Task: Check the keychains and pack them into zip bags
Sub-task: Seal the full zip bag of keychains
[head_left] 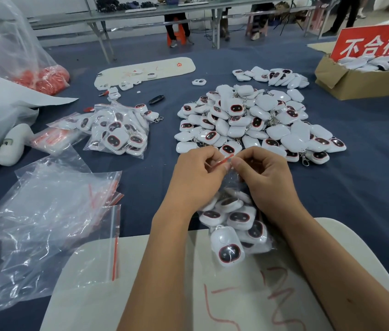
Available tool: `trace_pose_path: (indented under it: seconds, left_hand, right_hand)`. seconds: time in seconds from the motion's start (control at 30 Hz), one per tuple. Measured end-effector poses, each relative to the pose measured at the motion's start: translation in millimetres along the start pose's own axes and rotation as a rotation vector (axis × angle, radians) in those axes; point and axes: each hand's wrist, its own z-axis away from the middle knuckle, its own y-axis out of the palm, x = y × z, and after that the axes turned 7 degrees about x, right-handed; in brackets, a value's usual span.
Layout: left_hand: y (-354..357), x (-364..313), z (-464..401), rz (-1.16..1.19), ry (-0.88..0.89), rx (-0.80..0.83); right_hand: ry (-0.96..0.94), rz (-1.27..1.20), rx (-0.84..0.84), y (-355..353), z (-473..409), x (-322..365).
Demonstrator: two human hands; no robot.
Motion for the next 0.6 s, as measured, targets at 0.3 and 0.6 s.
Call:
trace_pose_path:
  seconds: [0.3,0.6]
  left_hand:
    - [-1.7,-1.6,-0.2,-0.026,0.016,-0.024]
    - [-5.8,3.9,-0.2,-0.012,-0.026,-0.038]
  right_hand:
    - [0.041,-0.034,0.033,0.6,-1.1,-0.6]
    - [0.080,-0.048,-0.026,0.9,-1.2,-1.0]
